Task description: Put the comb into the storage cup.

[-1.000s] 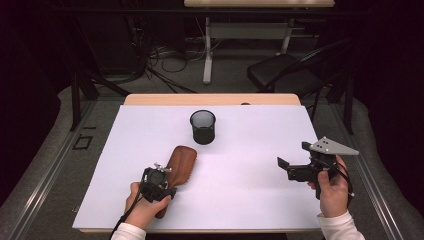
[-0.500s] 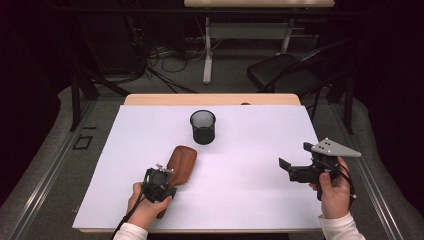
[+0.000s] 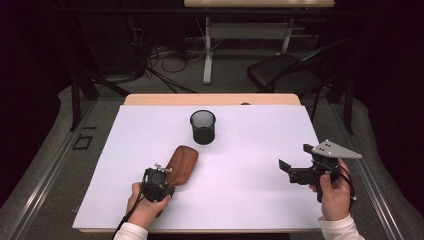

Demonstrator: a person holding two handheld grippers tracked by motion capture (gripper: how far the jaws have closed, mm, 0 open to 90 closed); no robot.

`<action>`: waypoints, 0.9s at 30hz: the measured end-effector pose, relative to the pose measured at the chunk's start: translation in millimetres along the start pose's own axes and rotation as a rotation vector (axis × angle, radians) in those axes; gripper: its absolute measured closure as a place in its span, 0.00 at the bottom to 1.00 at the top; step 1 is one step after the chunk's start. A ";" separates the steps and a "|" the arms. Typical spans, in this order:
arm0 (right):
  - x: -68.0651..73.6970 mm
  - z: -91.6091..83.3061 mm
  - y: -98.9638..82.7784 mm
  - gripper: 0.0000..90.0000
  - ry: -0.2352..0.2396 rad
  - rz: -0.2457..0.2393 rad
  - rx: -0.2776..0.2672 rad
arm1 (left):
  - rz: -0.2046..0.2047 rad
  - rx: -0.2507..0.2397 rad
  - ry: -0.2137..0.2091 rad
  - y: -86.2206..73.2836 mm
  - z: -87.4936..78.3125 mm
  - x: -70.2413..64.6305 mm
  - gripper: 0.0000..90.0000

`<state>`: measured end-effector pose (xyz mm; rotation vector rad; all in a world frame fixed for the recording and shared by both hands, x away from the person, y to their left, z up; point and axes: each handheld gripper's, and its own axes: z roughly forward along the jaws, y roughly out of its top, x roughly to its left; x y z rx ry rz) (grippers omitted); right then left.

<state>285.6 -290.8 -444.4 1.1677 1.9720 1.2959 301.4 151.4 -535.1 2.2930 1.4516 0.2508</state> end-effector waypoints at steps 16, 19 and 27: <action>1.3 1.7 -0.7 0.00 0.009 0.003 0.006 | -0.033 -0.024 -0.037 -0.5 -4.8 4.2 0.81; 1.0 2.4 -1.0 0.00 0.010 0.001 0.007 | -0.039 -0.036 -0.049 -0.9 -5.8 5.9 0.81; 0.5 2.8 -1.6 0.00 0.008 0.002 0.004 | -0.038 -0.052 -0.060 -2.4 -7.0 7.7 0.81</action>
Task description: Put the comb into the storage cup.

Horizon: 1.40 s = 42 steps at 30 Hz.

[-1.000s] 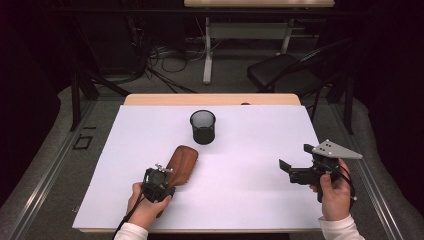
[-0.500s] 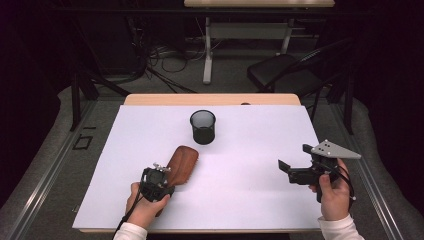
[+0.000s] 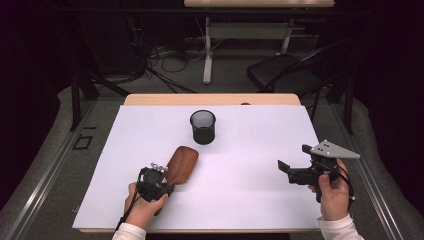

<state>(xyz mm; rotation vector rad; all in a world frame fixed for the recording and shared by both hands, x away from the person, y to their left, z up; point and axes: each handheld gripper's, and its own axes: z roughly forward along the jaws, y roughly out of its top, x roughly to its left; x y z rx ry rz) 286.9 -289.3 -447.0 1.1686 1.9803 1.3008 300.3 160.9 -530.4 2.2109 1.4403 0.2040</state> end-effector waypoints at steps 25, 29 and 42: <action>0.4 1.3 -0.6 0.00 -0.001 -0.003 0.011 | -0.029 -0.042 -0.043 -0.7 -12.4 9.5 0.81; 0.3 1.5 -0.5 0.00 -0.001 -0.002 0.007 | -0.016 -0.042 -0.042 1.1 -15.4 9.4 0.81; -0.1 2.3 -1.0 0.00 -0.004 -0.007 0.015 | 0.020 -0.030 -0.046 10.5 -19.8 10.9 0.81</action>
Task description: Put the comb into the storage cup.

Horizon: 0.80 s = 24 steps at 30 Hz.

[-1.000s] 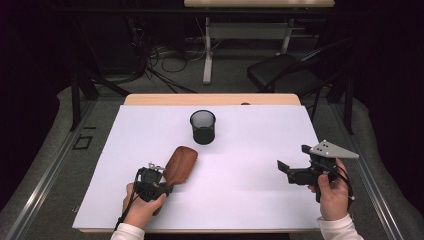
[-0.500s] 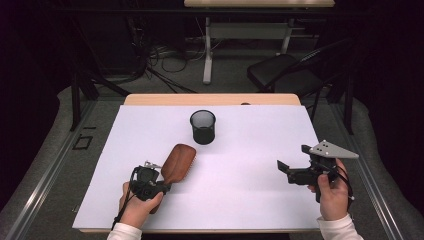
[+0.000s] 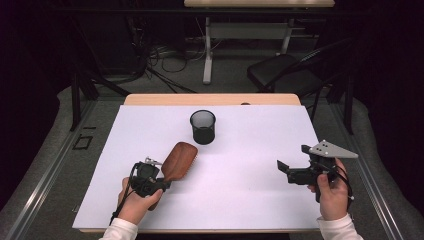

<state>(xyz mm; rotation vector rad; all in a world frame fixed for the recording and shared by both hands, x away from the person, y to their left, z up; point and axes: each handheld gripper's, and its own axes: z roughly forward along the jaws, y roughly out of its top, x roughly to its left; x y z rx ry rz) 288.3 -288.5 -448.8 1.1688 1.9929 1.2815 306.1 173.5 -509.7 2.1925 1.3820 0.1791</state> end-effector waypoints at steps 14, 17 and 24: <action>0.0 -0.2 -0.5 0.00 -0.001 0.007 0.001 | 0.022 0.040 -0.025 9.0 -6.9 2.4 0.81; 0.0 0.3 -0.7 0.00 -0.001 0.007 0.002 | 0.024 0.046 -0.028 10.9 -9.2 3.9 0.81; 0.8 0.8 -0.8 0.00 0.002 0.007 0.003 | 0.038 0.050 -0.023 16.1 -16.2 5.6 0.81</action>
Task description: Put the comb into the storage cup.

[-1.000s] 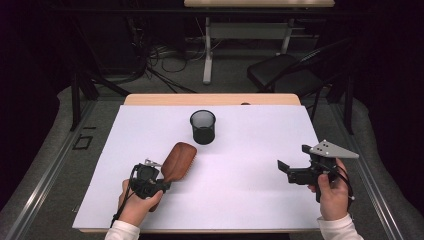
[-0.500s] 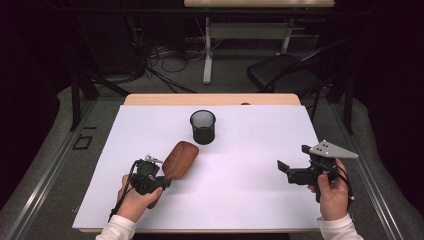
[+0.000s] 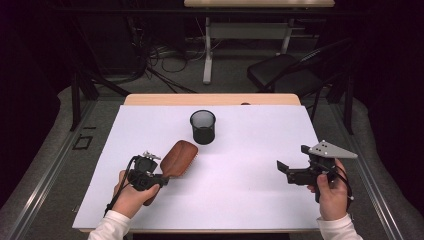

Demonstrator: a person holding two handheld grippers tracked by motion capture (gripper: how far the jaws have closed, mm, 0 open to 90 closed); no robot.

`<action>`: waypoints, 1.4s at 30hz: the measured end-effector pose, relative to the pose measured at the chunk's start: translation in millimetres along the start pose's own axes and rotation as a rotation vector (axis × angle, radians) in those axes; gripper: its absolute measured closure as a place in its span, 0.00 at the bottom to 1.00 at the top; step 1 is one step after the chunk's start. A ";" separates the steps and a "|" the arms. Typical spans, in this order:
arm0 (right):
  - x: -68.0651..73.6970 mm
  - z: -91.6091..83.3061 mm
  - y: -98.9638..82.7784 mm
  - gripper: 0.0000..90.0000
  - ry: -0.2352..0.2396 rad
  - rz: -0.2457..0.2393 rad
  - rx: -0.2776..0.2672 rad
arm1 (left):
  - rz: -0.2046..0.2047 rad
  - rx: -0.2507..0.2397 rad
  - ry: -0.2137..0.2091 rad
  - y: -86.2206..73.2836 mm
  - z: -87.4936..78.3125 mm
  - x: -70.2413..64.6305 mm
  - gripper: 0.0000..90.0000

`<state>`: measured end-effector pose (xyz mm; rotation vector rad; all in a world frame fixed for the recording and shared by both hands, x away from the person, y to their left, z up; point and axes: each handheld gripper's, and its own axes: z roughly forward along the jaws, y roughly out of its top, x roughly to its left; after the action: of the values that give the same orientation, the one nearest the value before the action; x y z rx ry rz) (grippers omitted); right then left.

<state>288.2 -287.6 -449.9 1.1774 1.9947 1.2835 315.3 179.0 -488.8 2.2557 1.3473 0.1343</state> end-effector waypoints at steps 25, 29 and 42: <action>0.5 3.6 -1.9 0.00 0.006 0.003 0.012 | 0.058 0.006 -0.005 25.3 -31.7 1.3 0.81; 0.4 4.5 -2.5 0.00 0.004 0.003 0.016 | 0.063 0.001 -0.004 32.3 -37.0 2.1 0.81; -2.8 6.5 -3.2 0.00 -0.004 0.001 0.022 | 0.070 0.013 -0.024 50.2 -48.8 7.9 0.81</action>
<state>293.3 -287.5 -455.7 1.1903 2.0107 1.2611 343.1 184.7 -424.3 2.3096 1.2608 0.1228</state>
